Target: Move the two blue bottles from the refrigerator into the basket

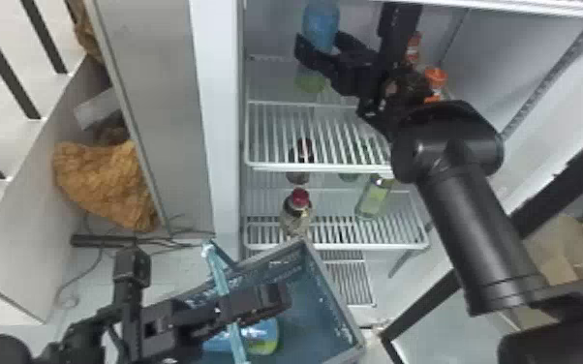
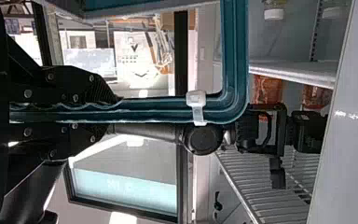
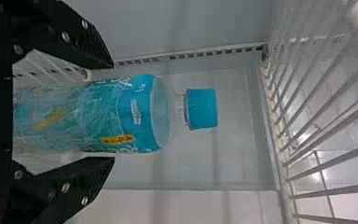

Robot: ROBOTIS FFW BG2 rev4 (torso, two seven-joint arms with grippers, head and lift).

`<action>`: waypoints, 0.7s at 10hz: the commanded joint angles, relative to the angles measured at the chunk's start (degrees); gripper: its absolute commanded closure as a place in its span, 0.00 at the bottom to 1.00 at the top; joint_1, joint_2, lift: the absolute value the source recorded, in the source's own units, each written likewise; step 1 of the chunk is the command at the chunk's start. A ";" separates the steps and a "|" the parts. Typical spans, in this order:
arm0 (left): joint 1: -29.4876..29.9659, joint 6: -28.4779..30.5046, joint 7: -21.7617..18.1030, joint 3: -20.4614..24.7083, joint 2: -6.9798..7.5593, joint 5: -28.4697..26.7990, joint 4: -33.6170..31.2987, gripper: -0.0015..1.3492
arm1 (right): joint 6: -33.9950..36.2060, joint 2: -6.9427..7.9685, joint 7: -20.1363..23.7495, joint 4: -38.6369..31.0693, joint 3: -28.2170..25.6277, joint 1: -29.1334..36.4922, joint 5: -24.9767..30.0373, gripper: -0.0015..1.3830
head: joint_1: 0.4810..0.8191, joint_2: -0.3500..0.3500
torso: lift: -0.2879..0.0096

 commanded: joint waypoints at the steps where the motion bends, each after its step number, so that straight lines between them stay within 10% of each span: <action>1: -0.02 0.00 0.00 0.00 0.00 0.02 0.13 0.89 | -0.29 0.00 -0.31 0.68 0.05 0.02 -0.65 0.77 | 0.63 0.32 | 0.93; 2: 0.12 0.00 0.00 0.00 0.00 0.02 -0.01 0.89 | -0.85 0.00 -0.66 0.54 0.05 0.30 -0.54 0.94 | 0.63 0.32 | 0.93; 7: 0.12 -0.14 0.00 -0.11 0.00 0.13 0.13 0.89 | -1.56 -0.26 -0.04 -5.08 -0.63 5.08 -0.08 0.92 | 0.63 0.31 | 0.93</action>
